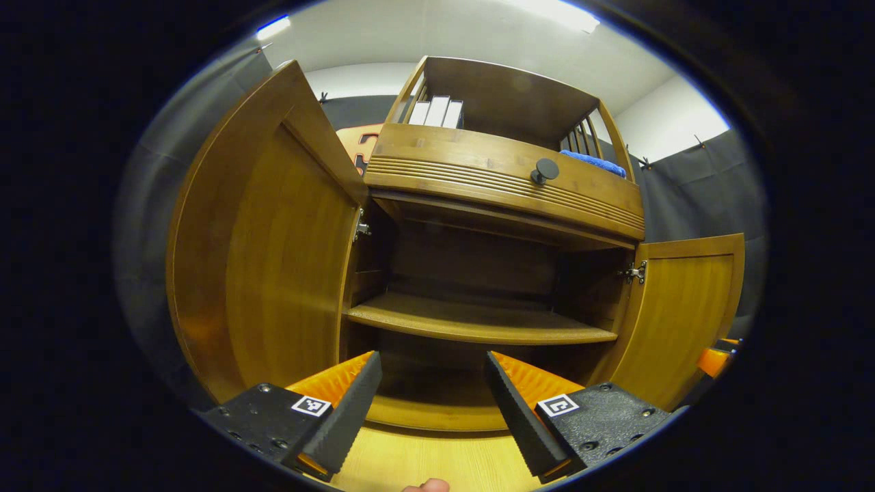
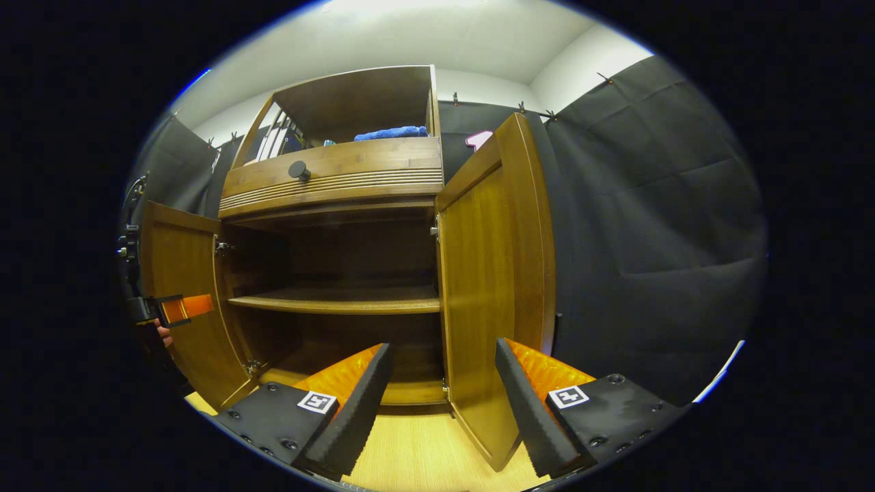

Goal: Open the right door of the double-door shoe cabinet with the right hand, and open the left door with the left hand.

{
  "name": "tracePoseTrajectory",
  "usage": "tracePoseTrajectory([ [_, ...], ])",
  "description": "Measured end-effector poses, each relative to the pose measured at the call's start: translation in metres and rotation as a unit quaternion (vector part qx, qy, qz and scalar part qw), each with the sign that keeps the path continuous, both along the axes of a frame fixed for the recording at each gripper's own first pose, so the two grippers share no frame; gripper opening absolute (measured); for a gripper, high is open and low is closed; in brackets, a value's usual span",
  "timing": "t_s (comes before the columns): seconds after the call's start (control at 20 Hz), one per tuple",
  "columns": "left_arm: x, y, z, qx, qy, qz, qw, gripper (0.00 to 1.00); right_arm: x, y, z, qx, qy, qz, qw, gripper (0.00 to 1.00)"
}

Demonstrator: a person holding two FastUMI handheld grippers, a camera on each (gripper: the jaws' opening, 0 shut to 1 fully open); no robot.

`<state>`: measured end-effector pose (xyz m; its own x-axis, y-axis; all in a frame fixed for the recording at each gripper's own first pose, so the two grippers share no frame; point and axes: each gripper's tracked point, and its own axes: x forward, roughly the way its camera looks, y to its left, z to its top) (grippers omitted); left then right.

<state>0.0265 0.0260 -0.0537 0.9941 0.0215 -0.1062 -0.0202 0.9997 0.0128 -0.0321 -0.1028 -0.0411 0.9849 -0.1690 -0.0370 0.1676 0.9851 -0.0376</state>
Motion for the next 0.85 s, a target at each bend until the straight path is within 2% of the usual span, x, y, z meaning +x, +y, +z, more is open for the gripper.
tracePoseTrajectory([
  [0.45,0.0034,0.0066,0.0006,0.004,-0.006,0.011,1.0,0.92,0.0099,0.0062,-0.0007,-0.005,0.002,0.012,1.0,0.92],
  [0.5,0.0031,0.0069,0.001,0.005,-0.006,0.012,1.0,0.95,0.0101,0.007,-0.0009,-0.005,0.002,0.013,1.0,0.92],
  [0.85,0.0033,0.0114,0.0014,0.005,-0.009,0.015,1.0,0.92,0.0099,0.0095,-0.0002,-0.007,0.002,0.015,1.0,0.92],
])
